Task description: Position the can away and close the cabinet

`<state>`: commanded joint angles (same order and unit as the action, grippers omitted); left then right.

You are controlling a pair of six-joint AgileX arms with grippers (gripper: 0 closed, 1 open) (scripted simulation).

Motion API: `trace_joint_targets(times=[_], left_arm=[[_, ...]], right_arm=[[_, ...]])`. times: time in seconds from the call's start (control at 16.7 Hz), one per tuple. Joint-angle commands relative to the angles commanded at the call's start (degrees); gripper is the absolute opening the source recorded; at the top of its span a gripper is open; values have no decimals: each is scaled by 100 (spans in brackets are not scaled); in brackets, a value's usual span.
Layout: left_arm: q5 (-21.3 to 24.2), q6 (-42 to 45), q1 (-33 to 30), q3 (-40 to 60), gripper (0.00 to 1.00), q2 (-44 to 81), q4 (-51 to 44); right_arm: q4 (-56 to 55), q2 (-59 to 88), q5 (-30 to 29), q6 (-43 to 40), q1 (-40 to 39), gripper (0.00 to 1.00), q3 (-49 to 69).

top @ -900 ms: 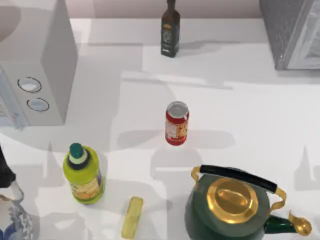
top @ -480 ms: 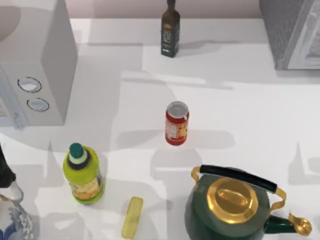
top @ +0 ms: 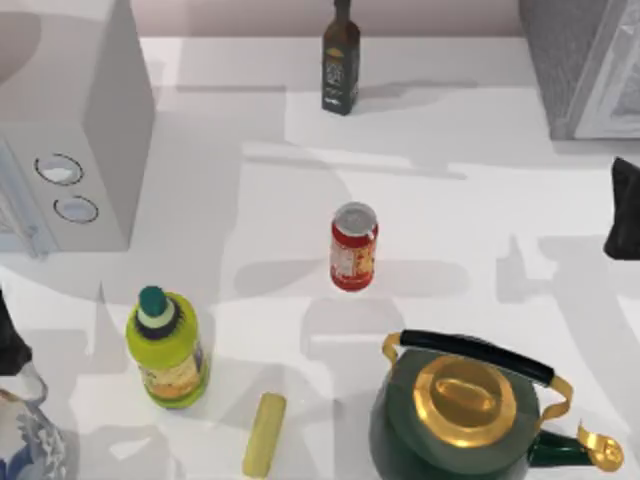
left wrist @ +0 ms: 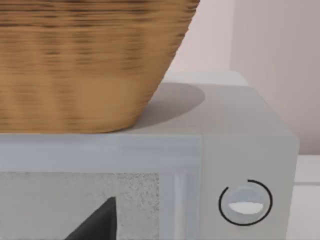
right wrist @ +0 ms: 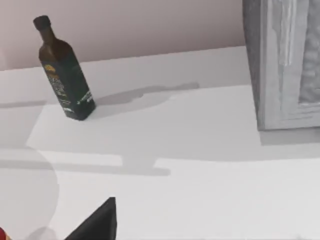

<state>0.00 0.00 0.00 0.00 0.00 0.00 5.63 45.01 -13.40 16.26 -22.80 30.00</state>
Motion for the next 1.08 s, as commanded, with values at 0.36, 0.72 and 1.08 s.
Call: trace_joint_targets(times=[0.36, 0.72, 1.08], left_arm=[[0, 0, 0, 0, 100, 0, 0], [0, 0, 0, 0, 100, 0, 0], [0, 0, 0, 0, 100, 0, 0]], right_arm=[[452, 3107, -888, 1247, -1420, 100, 1977], [906, 5657, -1674, 2329, -2424, 100, 3428], [1118, 6774, -2065, 2753, -2901, 100, 4010]])
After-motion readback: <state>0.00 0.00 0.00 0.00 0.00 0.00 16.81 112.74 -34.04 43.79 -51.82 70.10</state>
